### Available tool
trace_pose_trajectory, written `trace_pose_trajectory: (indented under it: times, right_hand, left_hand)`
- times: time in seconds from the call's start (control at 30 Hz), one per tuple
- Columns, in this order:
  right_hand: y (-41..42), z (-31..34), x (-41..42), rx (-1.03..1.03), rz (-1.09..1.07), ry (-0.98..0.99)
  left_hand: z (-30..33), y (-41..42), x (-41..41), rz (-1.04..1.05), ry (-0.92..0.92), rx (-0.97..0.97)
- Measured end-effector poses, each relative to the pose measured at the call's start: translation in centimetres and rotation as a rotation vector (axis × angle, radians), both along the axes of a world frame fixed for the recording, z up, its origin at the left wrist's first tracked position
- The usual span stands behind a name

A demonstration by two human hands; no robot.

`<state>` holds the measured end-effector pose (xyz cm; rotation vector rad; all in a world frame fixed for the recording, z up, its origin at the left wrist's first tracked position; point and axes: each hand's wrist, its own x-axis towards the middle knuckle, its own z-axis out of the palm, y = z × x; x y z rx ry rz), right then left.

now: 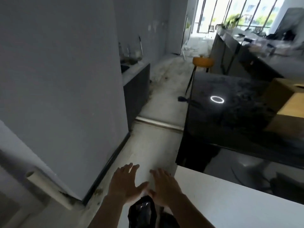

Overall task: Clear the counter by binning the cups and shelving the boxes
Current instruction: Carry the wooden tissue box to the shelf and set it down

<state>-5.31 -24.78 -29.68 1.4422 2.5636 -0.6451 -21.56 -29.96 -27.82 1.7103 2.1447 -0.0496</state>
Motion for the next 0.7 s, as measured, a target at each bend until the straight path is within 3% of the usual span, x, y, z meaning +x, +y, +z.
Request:
trace_pose_trajectory:
  times: [0.43, 0.7]
  right_hand:
    - [-0.8, 14.0, -0.6, 0.253, 0.067, 0.133]
    - [1.6, 21.9, 1.7, 0.427, 0.015, 0.242]
  left_hand:
    - [11.9, -2.4, -1.7, 0.074, 0.071, 0.265]
    - [19.3, 1.4, -0.8, 0.017, 0.024, 0.44]
